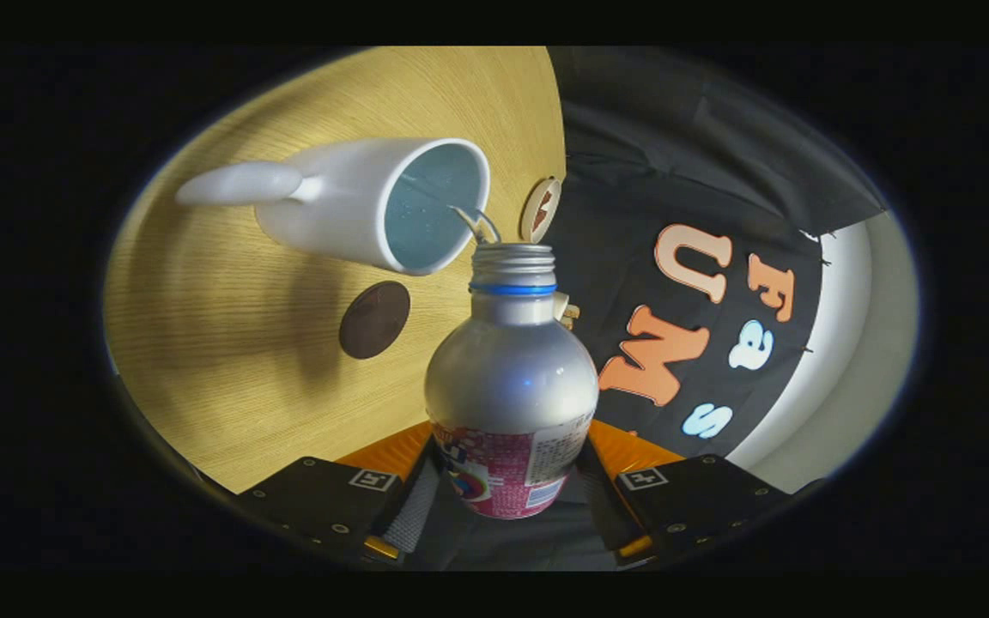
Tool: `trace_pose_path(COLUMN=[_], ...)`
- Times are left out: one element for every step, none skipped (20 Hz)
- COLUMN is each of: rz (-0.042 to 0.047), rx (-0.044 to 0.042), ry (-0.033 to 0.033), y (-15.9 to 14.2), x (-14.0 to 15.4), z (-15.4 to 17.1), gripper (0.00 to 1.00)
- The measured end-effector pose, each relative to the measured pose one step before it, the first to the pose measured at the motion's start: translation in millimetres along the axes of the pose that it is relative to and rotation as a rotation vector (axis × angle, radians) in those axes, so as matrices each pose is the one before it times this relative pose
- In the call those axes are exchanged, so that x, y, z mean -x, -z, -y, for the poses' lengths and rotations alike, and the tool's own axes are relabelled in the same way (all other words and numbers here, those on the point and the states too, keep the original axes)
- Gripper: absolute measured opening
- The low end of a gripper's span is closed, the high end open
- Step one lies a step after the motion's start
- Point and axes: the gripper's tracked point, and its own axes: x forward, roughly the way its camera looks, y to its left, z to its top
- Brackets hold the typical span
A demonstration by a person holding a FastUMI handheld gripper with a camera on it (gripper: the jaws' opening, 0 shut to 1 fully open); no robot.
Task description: Take the bottle from table, then pour the juice into the cup, finally place the bottle on the coaster
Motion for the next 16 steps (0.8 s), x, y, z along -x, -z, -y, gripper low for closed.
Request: trace_pose_path(rz=[-0.00011, 0.00087, 0.00067, -0.00034, 0.00153, -0.00039, -0.00058, -0.00017, -0.00059, 0.00175, 0.00046, -0.00042, -0.00015, -0.00068, 0.00141, 0.00158], rx=[0.00181, 0.00327, 0.00358, 0.00344, 0.00299, 0.00191, 0.00148, 0.00184, 0.00176, 0.00122, 0.00383, 0.00421, 0.00279, 0.00252, 0.00433, 0.00556], ry=[-0.00117, -0.00091, -0.00027, -0.00186, 0.00065, -0.00011, -0.00115, 0.00137, -0.00038, -0.00187, -0.00252, -0.00003, -0.00081, -0.00393, 0.00038, 0.00010], y=[-0.63, -0.16, -0.02, 0.32, -0.39, -0.22, 0.18, -0.11, 0.08, -0.44, -0.64, -0.06, 0.31, -0.09, -0.84, -0.19], x=[0.06, 0.46, -0.10, 0.20, 0.02, -0.72, -0.07, 0.33, -0.20, -0.31, -0.27, 0.62, -0.52, 0.00, 0.01, -0.84], z=[0.20, 0.18, 0.15, 0.37, 0.36, 0.05, 0.93, 0.19, 0.15, -0.21, -0.76, -0.12, 0.34, -0.71, -0.05, 0.62], gripper=[0.78, 0.78, 0.78, 0.78, 0.78, 0.78, 0.78, 0.78, 0.78, 0.78, 0.78, 0.78, 0.78, 0.78, 0.78, 0.78])
